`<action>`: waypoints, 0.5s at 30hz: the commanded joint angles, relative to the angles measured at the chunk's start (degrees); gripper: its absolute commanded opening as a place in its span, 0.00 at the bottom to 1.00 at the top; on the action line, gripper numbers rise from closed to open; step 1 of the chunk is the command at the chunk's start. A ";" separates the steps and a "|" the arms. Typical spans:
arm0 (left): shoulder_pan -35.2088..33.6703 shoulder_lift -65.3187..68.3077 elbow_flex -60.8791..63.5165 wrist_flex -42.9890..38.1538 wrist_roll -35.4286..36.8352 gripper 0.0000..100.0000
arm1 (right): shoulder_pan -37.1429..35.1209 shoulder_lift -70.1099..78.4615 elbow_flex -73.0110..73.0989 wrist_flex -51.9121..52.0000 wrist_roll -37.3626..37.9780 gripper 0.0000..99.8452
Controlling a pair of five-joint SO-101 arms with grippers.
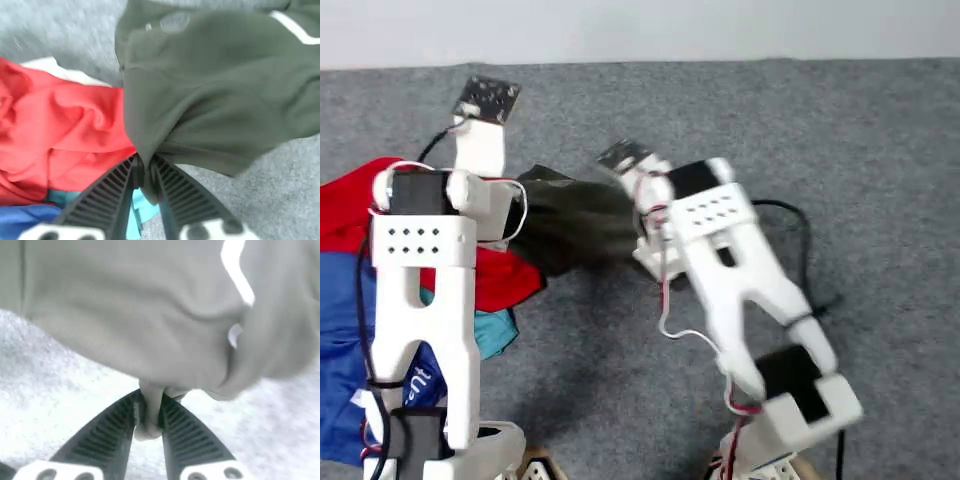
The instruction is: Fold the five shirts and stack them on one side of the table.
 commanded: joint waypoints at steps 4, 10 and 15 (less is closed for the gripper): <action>0.00 -0.88 -12.62 3.87 0.44 0.00 | 9.01 -16.92 -1.49 1.45 6.24 0.01; 0.09 -1.41 -18.33 5.10 0.53 0.00 | 16.57 -27.82 -1.49 1.36 10.90 0.01; 4.13 -7.74 -21.23 5.01 0.53 0.00 | 22.99 -35.74 -1.49 -0.84 13.27 0.01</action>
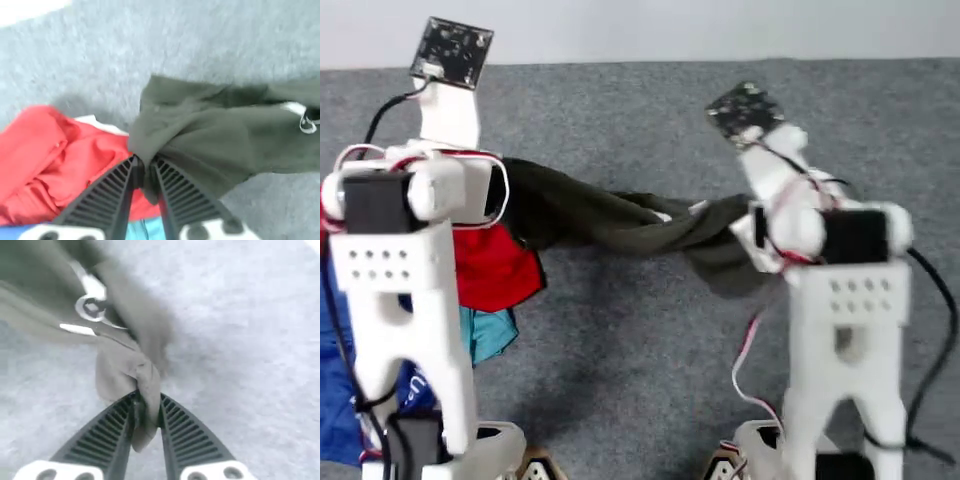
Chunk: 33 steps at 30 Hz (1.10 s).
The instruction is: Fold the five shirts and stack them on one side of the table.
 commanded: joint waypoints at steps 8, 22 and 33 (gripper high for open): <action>11.87 -14.51 -3.21 -0.35 0.44 0.00 | 15.69 -13.76 -1.49 -8.84 4.48 0.01; 11.60 -32.44 -3.30 -10.02 0.09 0.00 | 32.13 -30.73 -1.41 -10.42 9.67 0.01; 0.00 -39.21 -5.23 -18.29 -4.22 0.00 | 33.63 -38.81 -1.41 -16.92 9.23 0.01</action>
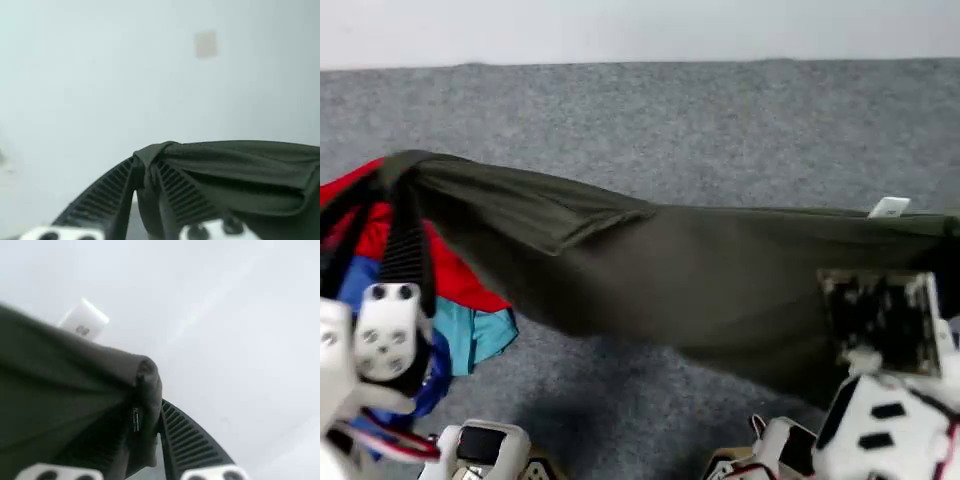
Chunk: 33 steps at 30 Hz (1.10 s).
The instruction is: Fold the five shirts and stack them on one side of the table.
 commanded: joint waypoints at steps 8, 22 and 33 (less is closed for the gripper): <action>-8.53 2.11 -6.99 -14.59 -7.30 0.00 | 0.57 2.33 -1.32 -13.05 -7.82 0.01; -8.53 18.99 -24.48 -7.56 -2.64 0.00 | -5.41 26.86 -34.99 6.02 -15.12 0.01; -8.18 28.57 -34.95 1.23 -2.20 0.00 | -8.04 33.63 -45.54 12.79 -15.91 0.01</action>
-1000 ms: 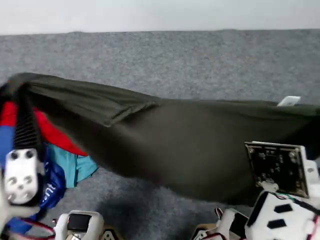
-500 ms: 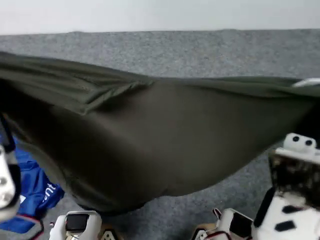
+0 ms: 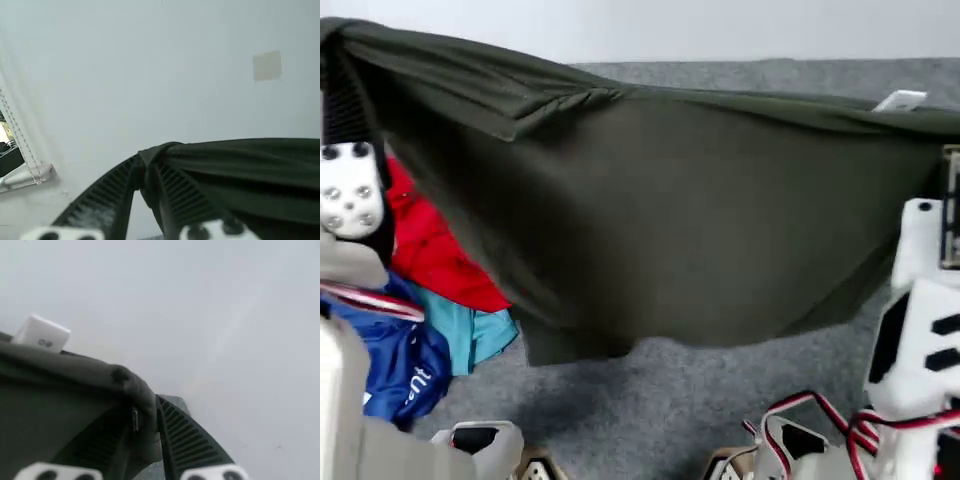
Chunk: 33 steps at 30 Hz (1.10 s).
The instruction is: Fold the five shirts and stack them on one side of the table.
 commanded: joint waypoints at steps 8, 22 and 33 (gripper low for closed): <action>-0.35 0.18 -12.35 0.00 0.62 0.00 | 0.22 -6.02 -1.93 0.40 -0.53 0.01; -0.35 0.79 4.70 0.18 0.53 0.00 | -0.13 -2.95 10.55 0.84 -0.88 0.01; 0.44 0.88 57.45 -26.20 0.53 0.00 | -2.42 14.02 41.23 -11.91 -0.97 0.01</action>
